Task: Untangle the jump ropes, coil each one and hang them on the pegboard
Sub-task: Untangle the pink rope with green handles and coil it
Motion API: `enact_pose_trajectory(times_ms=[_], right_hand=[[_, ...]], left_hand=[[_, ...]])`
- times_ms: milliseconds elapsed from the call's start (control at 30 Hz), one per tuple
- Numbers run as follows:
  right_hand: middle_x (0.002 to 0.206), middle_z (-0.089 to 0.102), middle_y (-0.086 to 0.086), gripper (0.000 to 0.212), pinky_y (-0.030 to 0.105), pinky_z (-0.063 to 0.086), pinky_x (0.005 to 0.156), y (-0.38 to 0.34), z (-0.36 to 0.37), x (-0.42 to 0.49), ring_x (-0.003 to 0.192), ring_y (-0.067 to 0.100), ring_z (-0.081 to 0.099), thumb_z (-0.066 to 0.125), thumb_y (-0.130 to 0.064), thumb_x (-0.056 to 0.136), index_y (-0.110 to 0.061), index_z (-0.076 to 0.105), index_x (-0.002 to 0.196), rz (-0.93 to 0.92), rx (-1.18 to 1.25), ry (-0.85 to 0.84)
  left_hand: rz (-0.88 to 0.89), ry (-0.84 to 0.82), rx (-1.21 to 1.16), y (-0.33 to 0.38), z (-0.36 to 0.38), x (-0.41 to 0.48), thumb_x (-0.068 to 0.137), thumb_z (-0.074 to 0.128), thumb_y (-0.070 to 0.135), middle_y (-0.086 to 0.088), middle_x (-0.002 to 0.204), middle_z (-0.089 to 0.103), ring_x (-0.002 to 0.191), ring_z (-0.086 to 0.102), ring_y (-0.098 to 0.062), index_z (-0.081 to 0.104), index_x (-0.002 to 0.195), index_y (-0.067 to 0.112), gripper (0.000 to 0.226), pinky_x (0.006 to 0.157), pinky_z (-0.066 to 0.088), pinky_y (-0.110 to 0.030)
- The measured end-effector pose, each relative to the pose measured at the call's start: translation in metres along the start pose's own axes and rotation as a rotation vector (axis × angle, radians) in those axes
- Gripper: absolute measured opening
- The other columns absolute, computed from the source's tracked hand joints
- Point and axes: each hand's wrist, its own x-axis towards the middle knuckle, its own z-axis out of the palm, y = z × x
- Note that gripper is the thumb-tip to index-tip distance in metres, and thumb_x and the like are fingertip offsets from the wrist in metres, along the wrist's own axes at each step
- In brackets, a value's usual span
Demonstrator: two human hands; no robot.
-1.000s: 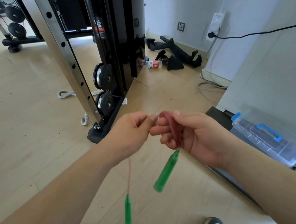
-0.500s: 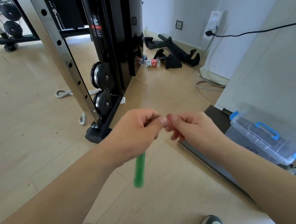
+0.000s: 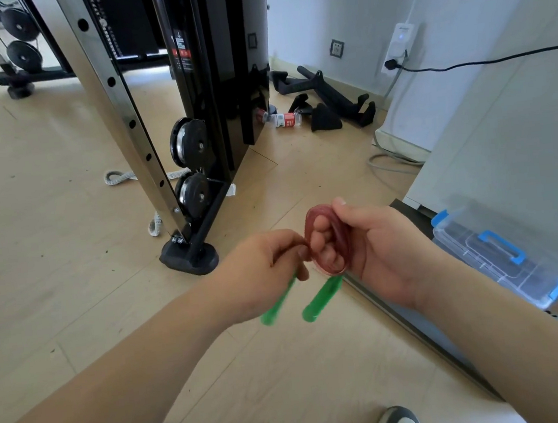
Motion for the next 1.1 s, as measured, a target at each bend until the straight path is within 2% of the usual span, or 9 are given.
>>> enact_pose_trajectory(times_ms=[67, 233, 300, 500, 567, 700, 800, 900, 1100], right_hand=[[0.07, 0.064, 0.012, 0.043, 0.027, 0.044, 0.06, -0.002, 0.0, -0.001, 0.059, 0.02, 0.053, 0.038, -0.03, 0.11, -0.008, 0.061, 0.081, 0.014, 0.04, 0.024], [0.066, 0.056, 0.01, 0.044, 0.022, 0.043, 0.051, -0.005, -0.004, -0.001, 0.057, 0.019, 0.047, 0.038, -0.03, 0.108, -0.012, 0.054, 0.072, 0.027, 0.077, 0.046], [0.064, 0.055, 0.009, 0.042, 0.023, 0.04, 0.051, -0.005, -0.002, -0.002, 0.057, 0.018, 0.046, 0.037, -0.028, 0.107, -0.013, 0.051, 0.07, 0.038, 0.036, 0.035], [0.066, 0.055, 0.005, 0.036, 0.027, 0.047, 0.064, -0.002, 0.002, 0.001, 0.06, 0.015, 0.055, 0.04, -0.027, 0.109, -0.007, 0.056, 0.083, 0.016, 0.045, 0.039], [0.069, 0.058, 0.006, 0.034, 0.033, 0.048, 0.074, 0.002, 0.001, 0.003, 0.067, 0.017, 0.058, 0.043, -0.029, 0.109, -0.005, 0.06, 0.09, -0.034, -0.037, 0.077], [0.07, 0.067, -0.005, 0.048, 0.031, 0.05, 0.078, 0.004, -0.004, 0.002, 0.07, 0.009, 0.061, 0.046, -0.041, 0.108, -0.014, 0.07, 0.076, -0.196, -0.638, 0.231], [0.076, 0.071, 0.002, 0.046, 0.035, 0.055, 0.071, -0.001, -0.009, -0.003, 0.072, 0.014, 0.067, 0.049, -0.043, 0.107, -0.005, 0.073, 0.096, -0.19, -0.55, 0.111], [0.079, 0.073, 0.004, 0.02, 0.035, 0.057, 0.069, -0.001, -0.012, -0.005, 0.074, 0.016, 0.068, 0.063, -0.032, 0.101, -0.018, 0.076, 0.107, -0.246, -0.609, 0.041], [0.076, 0.074, 0.005, 0.023, 0.039, 0.06, 0.069, 0.004, -0.014, -0.002, 0.067, 0.013, 0.066, 0.064, -0.02, 0.102, -0.035, 0.081, 0.097, -0.356, -0.711, 0.201]], left_hand=[[0.013, 0.004, -0.024, 0.001, 0.002, 0.0, 0.105, 0.054, 0.029, 0.01, 0.094, 0.077, 0.095, 0.07, -0.01, 0.074, 0.103, 0.031, 0.02, 0.092, 0.055, -0.032], [0.042, -0.039, -0.228, 0.007, -0.006, 0.001, 0.098, 0.063, 0.016, 0.016, 0.114, 0.076, 0.112, 0.066, 0.005, 0.068, 0.131, 0.029, 0.036, 0.107, 0.049, -0.027], [0.06, -0.064, -0.353, 0.008, -0.006, 0.001, 0.094, 0.064, 0.004, 0.012, 0.115, 0.077, 0.113, 0.068, -0.001, 0.067, 0.131, 0.027, 0.044, 0.103, 0.05, -0.028], [0.113, 0.004, -0.347, 0.008, -0.006, 0.0, 0.099, 0.063, 0.004, -0.005, 0.099, 0.08, 0.094, 0.077, -0.026, 0.075, 0.118, 0.017, 0.026, 0.089, 0.062, -0.036], [0.101, 0.027, -0.285, 0.008, -0.008, 0.001, 0.1, 0.063, 0.006, -0.007, 0.094, 0.08, 0.086, 0.078, -0.023, 0.077, 0.115, 0.018, 0.024, 0.083, 0.064, -0.036], [0.088, 0.066, -0.186, 0.008, -0.01, 0.001, 0.1, 0.062, 0.006, -0.01, 0.085, 0.078, 0.078, 0.077, -0.018, 0.077, 0.108, 0.015, 0.019, 0.08, 0.063, -0.036], [0.065, 0.095, -0.129, 0.006, -0.012, 0.003, 0.1, 0.062, 0.01, -0.006, 0.08, 0.078, 0.077, 0.077, -0.016, 0.077, 0.104, 0.018, 0.018, 0.083, 0.062, -0.038], [0.06, 0.112, -0.127, 0.005, -0.014, 0.003, 0.1, 0.061, 0.01, -0.006, 0.08, 0.078, 0.076, 0.077, -0.016, 0.077, 0.104, 0.019, 0.018, 0.081, 0.063, -0.037], [0.032, 0.072, -0.162, 0.009, -0.012, 0.0, 0.098, 0.066, 0.01, -0.002, 0.087, 0.079, 0.075, 0.078, -0.012, 0.076, 0.112, 0.019, 0.02, 0.079, 0.063, -0.03]])
